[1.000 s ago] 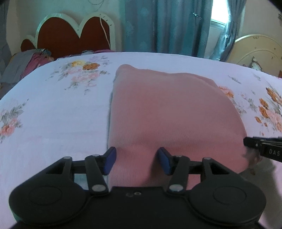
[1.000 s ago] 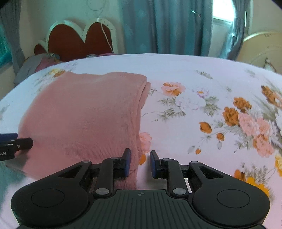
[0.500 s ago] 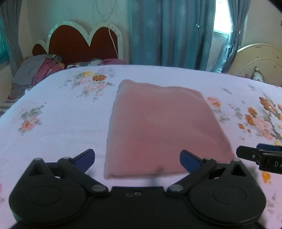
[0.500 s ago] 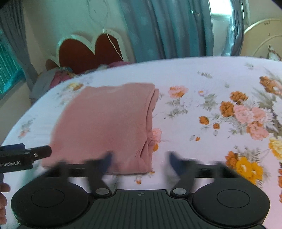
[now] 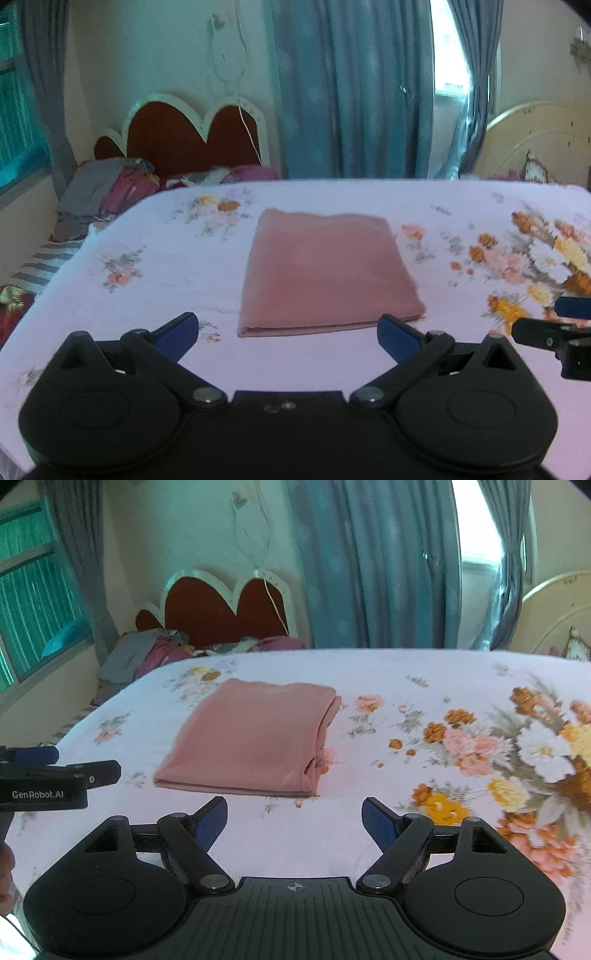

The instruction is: Fold small clothes

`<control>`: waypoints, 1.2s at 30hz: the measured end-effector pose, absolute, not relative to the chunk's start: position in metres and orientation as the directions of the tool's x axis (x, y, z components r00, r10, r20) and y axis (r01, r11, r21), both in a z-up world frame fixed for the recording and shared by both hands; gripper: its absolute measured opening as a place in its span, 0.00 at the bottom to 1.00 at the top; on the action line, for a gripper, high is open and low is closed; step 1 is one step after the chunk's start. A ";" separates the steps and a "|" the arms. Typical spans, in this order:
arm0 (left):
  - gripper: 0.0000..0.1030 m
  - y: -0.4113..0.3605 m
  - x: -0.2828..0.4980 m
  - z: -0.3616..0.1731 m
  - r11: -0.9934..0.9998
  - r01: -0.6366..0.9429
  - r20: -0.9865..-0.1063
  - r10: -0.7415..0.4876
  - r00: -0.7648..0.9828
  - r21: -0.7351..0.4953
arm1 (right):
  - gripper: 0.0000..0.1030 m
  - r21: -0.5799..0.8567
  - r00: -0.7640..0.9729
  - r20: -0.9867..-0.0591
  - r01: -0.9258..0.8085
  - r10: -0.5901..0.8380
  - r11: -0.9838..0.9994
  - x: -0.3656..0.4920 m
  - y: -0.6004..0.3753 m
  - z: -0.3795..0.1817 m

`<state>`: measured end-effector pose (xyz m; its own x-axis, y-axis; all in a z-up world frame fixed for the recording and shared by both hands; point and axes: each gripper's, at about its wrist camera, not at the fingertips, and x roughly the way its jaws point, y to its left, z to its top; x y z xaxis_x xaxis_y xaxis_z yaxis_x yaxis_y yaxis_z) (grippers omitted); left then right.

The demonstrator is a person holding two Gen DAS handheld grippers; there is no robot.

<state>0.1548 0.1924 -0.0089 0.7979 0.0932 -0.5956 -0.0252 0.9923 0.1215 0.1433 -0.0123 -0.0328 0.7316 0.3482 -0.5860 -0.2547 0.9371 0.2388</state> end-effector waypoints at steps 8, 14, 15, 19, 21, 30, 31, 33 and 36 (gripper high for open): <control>1.00 0.194 0.108 0.023 0.995 -0.087 -0.566 0.102 0.818 0.054 | 0.89 0.209 0.798 -0.491 -0.283 0.351 0.936 0.086 -0.019 0.011; 1.00 0.197 0.085 0.032 0.988 -0.132 -0.550 0.157 0.820 0.085 | 0.90 0.171 0.840 -0.425 -0.293 0.339 0.941 0.055 -0.017 0.034; 1.00 0.197 0.083 0.032 0.986 -0.137 -0.550 0.164 0.819 0.091 | 0.90 0.169 0.844 -0.418 -0.291 0.336 0.942 0.051 -0.017 0.036; 1.00 0.200 0.074 0.035 0.988 -0.133 -0.559 0.156 0.814 0.082 | 0.93 0.164 0.861 -0.396 -0.276 0.320 0.947 0.039 -0.020 0.042; 1.00 0.200 0.069 0.036 0.988 -0.131 -0.559 0.153 0.815 0.079 | 0.94 0.164 0.864 -0.392 -0.273 0.316 0.948 0.035 -0.022 0.043; 1.00 0.195 0.057 0.040 0.992 -0.109 -0.559 0.130 0.819 0.071 | 0.94 0.164 0.869 -0.393 -0.257 0.302 0.952 0.026 -0.025 0.041; 1.00 0.195 0.057 0.041 0.992 -0.109 -0.559 0.130 0.819 0.071 | 0.94 0.162 0.869 -0.392 -0.257 0.301 0.953 0.025 -0.025 0.041; 1.00 0.195 0.057 0.041 0.992 -0.104 -0.562 0.124 0.818 0.069 | 0.94 0.163 0.870 -0.390 -0.257 0.302 0.953 0.025 -0.027 0.041; 1.00 0.195 0.058 0.042 0.993 -0.101 -0.564 0.120 0.817 0.066 | 0.94 0.167 0.870 -0.389 -0.257 0.303 0.952 0.024 -0.029 0.041</control>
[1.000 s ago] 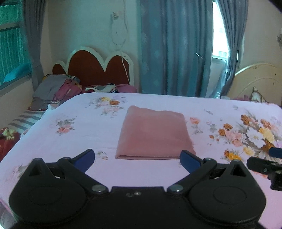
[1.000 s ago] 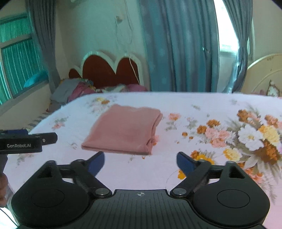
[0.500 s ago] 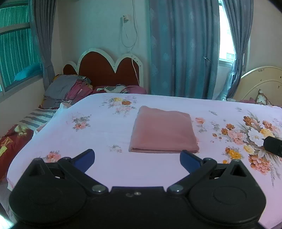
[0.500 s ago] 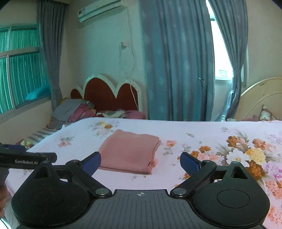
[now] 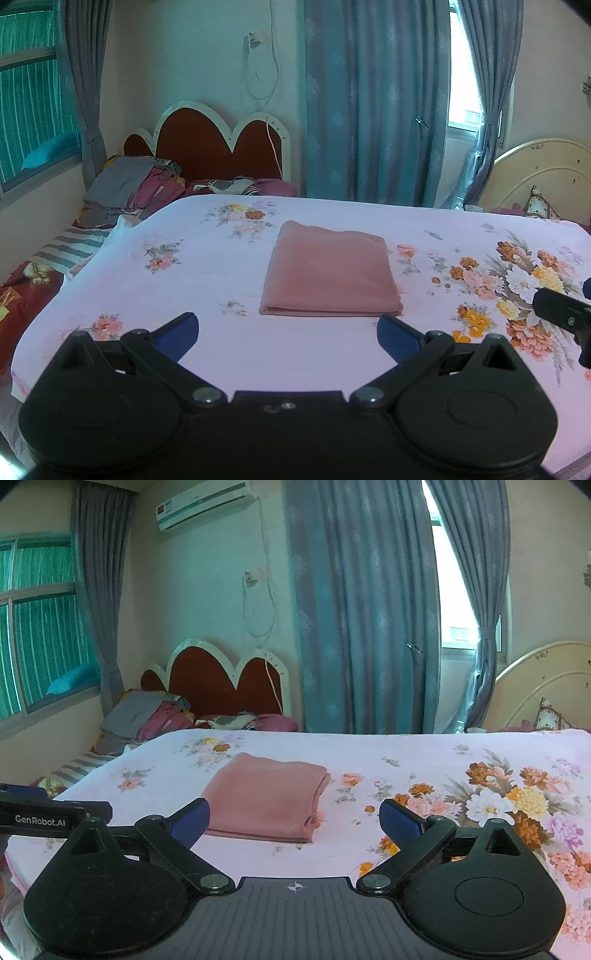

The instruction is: Fold small clothes

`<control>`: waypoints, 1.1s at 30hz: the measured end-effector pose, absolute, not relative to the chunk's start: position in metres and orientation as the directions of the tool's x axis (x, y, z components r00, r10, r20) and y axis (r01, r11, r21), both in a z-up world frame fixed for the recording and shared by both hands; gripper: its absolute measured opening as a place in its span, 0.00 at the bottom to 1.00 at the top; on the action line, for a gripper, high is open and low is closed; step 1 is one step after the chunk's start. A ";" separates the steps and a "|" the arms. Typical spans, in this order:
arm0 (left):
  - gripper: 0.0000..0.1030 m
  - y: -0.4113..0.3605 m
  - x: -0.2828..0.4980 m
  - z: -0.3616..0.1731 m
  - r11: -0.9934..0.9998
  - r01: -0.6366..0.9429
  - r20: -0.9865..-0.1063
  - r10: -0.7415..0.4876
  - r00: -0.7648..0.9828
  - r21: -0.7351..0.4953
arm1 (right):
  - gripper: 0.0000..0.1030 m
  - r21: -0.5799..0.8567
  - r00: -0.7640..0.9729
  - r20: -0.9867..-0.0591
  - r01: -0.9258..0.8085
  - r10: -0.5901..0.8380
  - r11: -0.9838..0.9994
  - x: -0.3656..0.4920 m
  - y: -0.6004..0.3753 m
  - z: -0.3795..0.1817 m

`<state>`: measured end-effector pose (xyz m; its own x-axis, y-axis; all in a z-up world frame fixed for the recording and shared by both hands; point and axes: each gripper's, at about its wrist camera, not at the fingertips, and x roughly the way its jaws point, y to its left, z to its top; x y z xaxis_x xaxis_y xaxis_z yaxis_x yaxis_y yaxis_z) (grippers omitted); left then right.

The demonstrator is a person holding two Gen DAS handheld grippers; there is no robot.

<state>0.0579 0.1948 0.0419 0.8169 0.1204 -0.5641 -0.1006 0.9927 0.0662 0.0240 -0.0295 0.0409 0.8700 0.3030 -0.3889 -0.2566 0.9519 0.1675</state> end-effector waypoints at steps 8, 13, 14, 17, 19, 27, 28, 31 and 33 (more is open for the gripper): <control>1.00 0.194 0.060 0.041 0.994 -0.094 -0.567 0.114 0.816 0.064 | 0.95 0.175 0.867 -0.393 -0.257 0.307 0.950 0.028 -0.033 0.039; 1.00 0.194 0.063 0.040 0.994 -0.091 -0.574 0.105 0.812 0.053 | 0.95 0.176 0.867 -0.394 -0.257 0.307 0.950 0.030 -0.034 0.039; 1.00 0.194 0.064 0.040 0.994 -0.092 -0.575 0.104 0.811 0.050 | 0.95 0.177 0.866 -0.394 -0.256 0.307 0.950 0.031 -0.034 0.038; 1.00 0.194 0.066 0.038 0.994 -0.093 -0.578 0.106 0.809 0.052 | 0.95 0.180 0.865 -0.396 -0.255 0.307 0.950 0.034 -0.035 0.037; 1.00 0.192 0.068 0.038 0.994 -0.093 -0.580 0.108 0.807 0.055 | 0.95 0.181 0.865 -0.397 -0.254 0.307 0.950 0.036 -0.035 0.036; 1.00 0.190 0.073 0.034 0.994 -0.088 -0.583 0.110 0.805 0.066 | 0.95 0.185 0.863 -0.398 -0.255 0.309 0.949 0.038 -0.036 0.036; 1.00 0.190 0.074 0.034 0.994 -0.088 -0.586 0.109 0.803 0.065 | 0.95 0.185 0.863 -0.399 -0.255 0.310 0.949 0.039 -0.036 0.035; 1.00 0.190 0.077 0.031 0.995 -0.083 -0.593 0.103 0.798 0.062 | 0.95 0.185 0.862 -0.402 -0.253 0.309 0.949 0.041 -0.035 0.034; 1.00 0.190 0.079 0.029 0.995 -0.073 -0.596 0.095 0.797 0.060 | 0.95 0.189 0.860 -0.405 -0.254 0.311 0.949 0.043 -0.036 0.033</control>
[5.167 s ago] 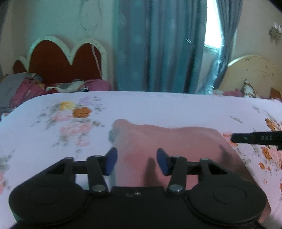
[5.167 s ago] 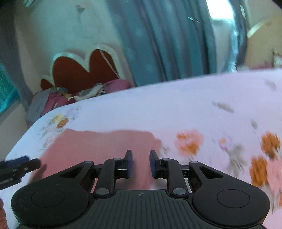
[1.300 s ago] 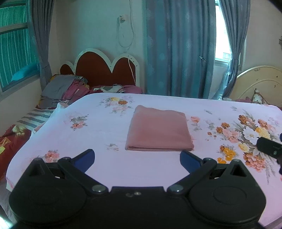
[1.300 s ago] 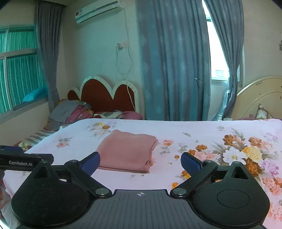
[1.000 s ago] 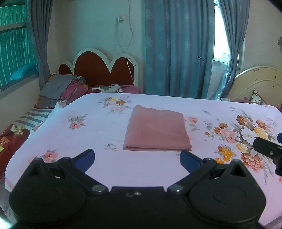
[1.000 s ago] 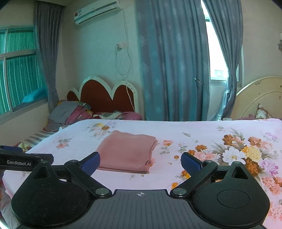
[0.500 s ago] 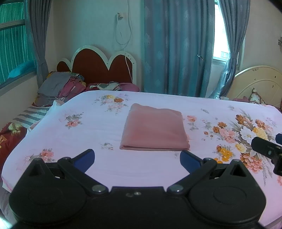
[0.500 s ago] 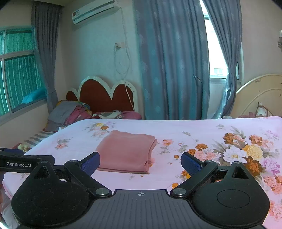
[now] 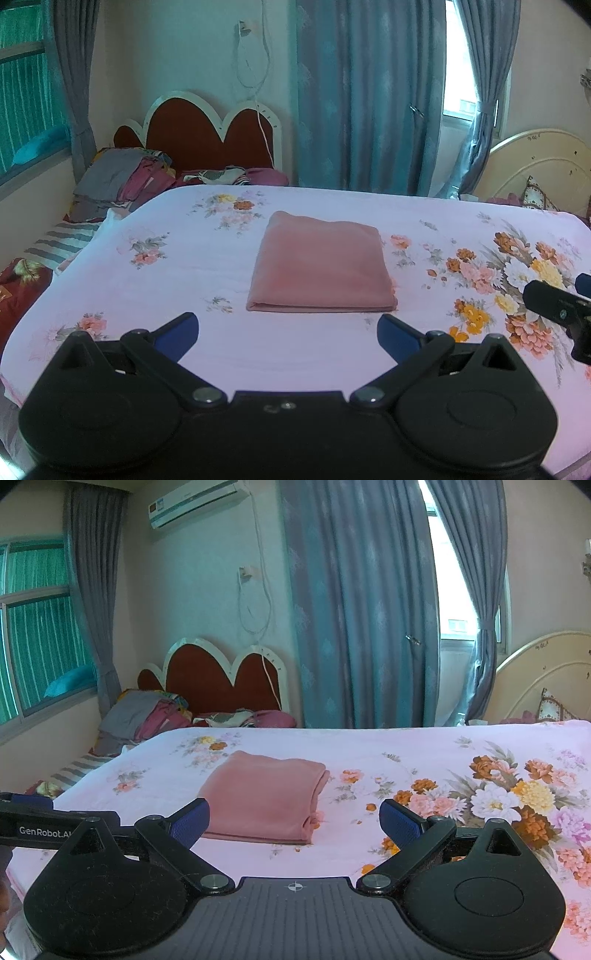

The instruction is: Fold small clothes

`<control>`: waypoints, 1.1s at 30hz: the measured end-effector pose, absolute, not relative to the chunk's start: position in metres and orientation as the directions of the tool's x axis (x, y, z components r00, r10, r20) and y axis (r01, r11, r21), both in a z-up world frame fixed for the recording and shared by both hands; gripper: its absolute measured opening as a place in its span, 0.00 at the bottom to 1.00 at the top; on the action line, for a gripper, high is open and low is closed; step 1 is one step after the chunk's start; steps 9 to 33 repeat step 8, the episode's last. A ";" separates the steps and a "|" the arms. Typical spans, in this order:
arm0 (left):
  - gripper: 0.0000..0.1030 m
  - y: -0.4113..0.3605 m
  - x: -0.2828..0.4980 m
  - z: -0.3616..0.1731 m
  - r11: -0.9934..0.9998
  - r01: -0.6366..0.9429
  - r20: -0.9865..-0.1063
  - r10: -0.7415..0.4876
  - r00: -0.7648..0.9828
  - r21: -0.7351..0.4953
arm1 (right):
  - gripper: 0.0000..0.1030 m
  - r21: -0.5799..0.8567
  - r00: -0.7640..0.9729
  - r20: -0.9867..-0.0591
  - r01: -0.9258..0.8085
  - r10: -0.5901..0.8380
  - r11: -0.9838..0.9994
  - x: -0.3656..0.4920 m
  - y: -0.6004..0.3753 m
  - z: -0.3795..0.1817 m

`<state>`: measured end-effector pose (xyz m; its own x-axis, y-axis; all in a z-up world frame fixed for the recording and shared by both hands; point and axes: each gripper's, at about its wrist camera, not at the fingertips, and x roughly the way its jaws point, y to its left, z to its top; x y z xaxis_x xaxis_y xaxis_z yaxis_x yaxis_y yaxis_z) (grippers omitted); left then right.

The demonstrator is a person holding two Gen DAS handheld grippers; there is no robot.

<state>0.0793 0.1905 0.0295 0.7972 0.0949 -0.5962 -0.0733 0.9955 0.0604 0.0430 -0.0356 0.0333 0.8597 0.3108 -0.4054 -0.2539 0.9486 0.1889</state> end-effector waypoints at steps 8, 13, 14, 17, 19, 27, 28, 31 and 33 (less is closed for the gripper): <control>1.00 0.191 0.096 0.017 0.997 -0.042 -0.581 0.076 0.810 0.072 | 0.95 0.180 0.854 -0.431 -0.236 0.292 0.955 0.060 -0.033 0.019; 1.00 0.191 0.096 0.017 0.997 -0.042 -0.581 0.076 0.810 0.072 | 0.95 0.180 0.854 -0.431 -0.236 0.292 0.955 0.060 -0.033 0.019; 1.00 0.191 0.096 0.017 0.997 -0.042 -0.581 0.076 0.810 0.072 | 0.95 0.180 0.854 -0.431 -0.236 0.292 0.955 0.060 -0.033 0.019; 1.00 0.191 0.096 0.017 0.997 -0.042 -0.581 0.076 0.810 0.072 | 0.95 0.180 0.854 -0.431 -0.236 0.292 0.955 0.060 -0.033 0.019; 1.00 0.191 0.096 0.017 0.997 -0.042 -0.581 0.076 0.810 0.072 | 0.95 0.180 0.854 -0.431 -0.236 0.292 0.955 0.060 -0.033 0.019; 1.00 0.191 0.096 0.017 0.997 -0.042 -0.581 0.076 0.810 0.072 | 0.95 0.180 0.854 -0.431 -0.236 0.292 0.955 0.060 -0.033 0.019; 1.00 0.191 0.096 0.017 0.997 -0.042 -0.581 0.076 0.810 0.072 | 0.95 0.180 0.854 -0.431 -0.236 0.292 0.955 0.060 -0.033 0.019; 1.00 0.191 0.096 0.017 0.997 -0.042 -0.581 0.076 0.810 0.072 | 0.95 0.180 0.854 -0.431 -0.236 0.292 0.955 0.060 -0.033 0.019; 1.00 0.191 0.096 0.017 0.997 -0.042 -0.581 0.076 0.810 0.072 | 0.95 0.180 0.854 -0.431 -0.236 0.292 0.955 0.060 -0.033 0.019</control>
